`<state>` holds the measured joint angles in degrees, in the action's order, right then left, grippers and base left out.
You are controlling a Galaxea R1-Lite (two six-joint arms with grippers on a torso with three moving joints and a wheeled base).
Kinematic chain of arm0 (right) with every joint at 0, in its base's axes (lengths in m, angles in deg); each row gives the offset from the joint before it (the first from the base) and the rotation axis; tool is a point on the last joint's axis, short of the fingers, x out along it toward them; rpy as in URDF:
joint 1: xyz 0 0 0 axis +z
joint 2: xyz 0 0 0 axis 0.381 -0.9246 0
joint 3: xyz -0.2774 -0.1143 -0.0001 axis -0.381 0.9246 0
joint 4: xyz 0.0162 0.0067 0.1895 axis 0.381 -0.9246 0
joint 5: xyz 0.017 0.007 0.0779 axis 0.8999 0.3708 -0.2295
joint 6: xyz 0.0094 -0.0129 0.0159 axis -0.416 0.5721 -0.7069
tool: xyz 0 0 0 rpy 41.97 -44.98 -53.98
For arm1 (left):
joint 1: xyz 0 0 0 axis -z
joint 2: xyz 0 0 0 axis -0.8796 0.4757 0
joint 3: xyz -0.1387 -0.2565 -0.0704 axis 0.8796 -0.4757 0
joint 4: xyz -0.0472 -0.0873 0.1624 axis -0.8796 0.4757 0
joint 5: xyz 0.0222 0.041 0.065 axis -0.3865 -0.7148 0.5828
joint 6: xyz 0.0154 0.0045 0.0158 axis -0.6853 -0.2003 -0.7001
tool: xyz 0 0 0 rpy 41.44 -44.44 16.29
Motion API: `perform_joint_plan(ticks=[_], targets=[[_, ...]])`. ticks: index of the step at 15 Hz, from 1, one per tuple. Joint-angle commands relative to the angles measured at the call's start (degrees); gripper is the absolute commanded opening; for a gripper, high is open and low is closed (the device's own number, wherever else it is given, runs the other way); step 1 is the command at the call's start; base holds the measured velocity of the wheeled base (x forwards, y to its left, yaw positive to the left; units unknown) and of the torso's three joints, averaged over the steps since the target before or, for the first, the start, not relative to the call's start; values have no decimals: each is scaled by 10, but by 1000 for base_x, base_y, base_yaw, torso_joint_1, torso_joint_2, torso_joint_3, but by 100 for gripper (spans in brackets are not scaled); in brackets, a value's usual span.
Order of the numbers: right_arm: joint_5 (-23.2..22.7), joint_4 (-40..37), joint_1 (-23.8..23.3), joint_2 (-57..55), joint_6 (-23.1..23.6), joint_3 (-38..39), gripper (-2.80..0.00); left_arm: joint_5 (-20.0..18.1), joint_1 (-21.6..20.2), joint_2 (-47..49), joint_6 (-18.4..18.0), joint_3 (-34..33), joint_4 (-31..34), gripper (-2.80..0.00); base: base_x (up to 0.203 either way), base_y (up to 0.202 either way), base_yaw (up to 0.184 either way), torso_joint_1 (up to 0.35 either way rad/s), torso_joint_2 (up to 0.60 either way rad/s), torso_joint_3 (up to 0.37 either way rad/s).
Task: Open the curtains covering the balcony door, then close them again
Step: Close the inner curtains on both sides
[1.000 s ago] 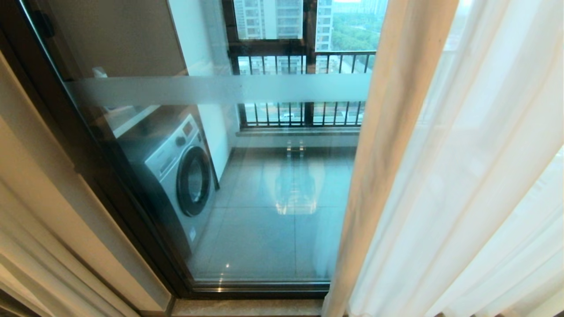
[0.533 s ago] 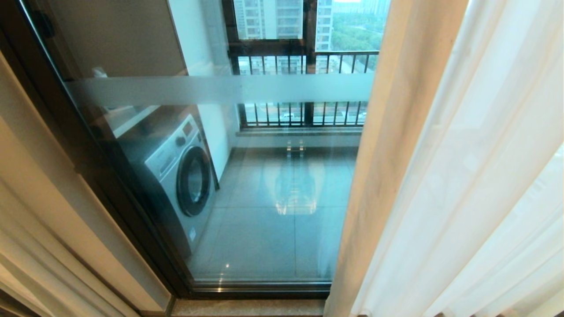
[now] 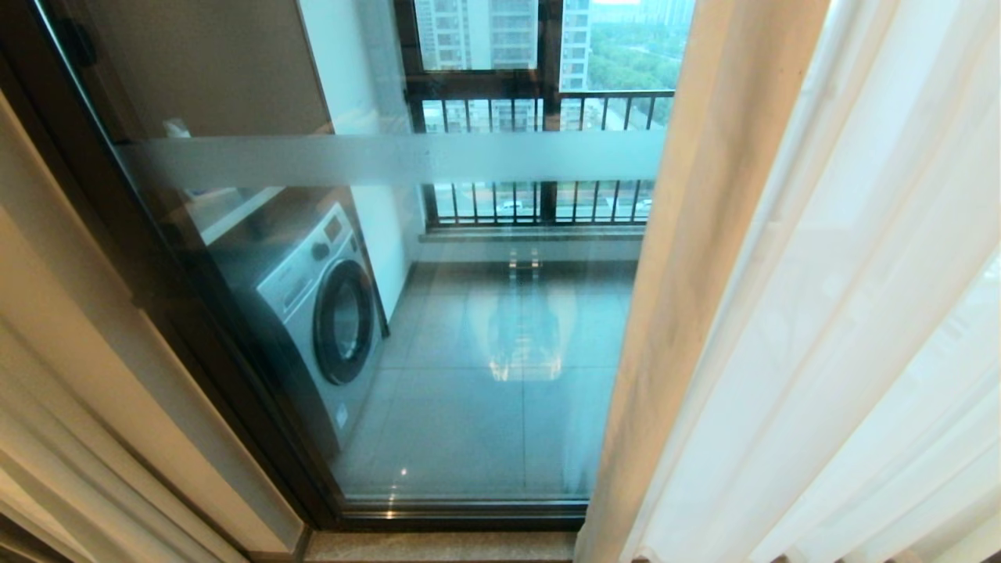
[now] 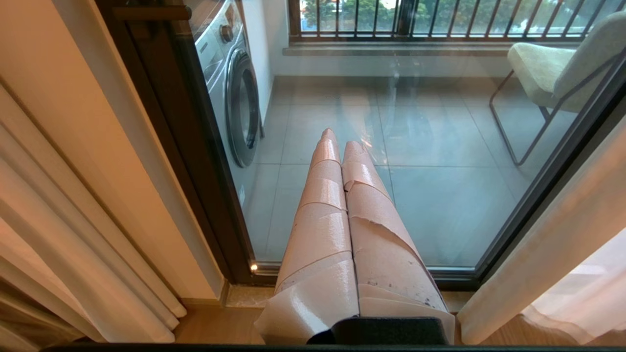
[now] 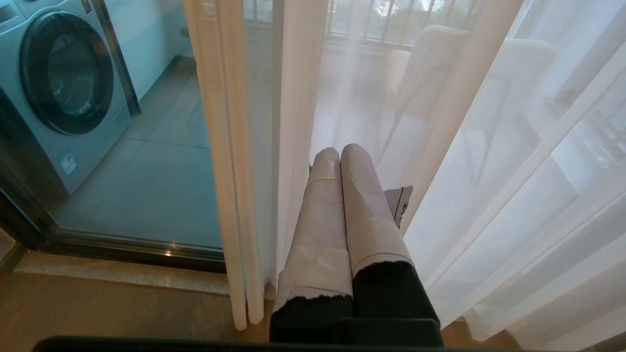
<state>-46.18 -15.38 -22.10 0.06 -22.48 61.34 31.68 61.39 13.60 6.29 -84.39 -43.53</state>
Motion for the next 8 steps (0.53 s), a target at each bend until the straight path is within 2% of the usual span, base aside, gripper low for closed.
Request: perform_joint_plan(ticks=[1, 8], targets=[[-1, 0, 0, -1, 1, 0, -280, 0, -1, 0, 0, 0, 0, -280, 0, 0, 0, 0, 0, 0], [-1, 1, -3, -1, -1, 0, -280, 0, -1, 0, 0, 0, 0, -280, 0, 0, 0, 0, 0, 0]])
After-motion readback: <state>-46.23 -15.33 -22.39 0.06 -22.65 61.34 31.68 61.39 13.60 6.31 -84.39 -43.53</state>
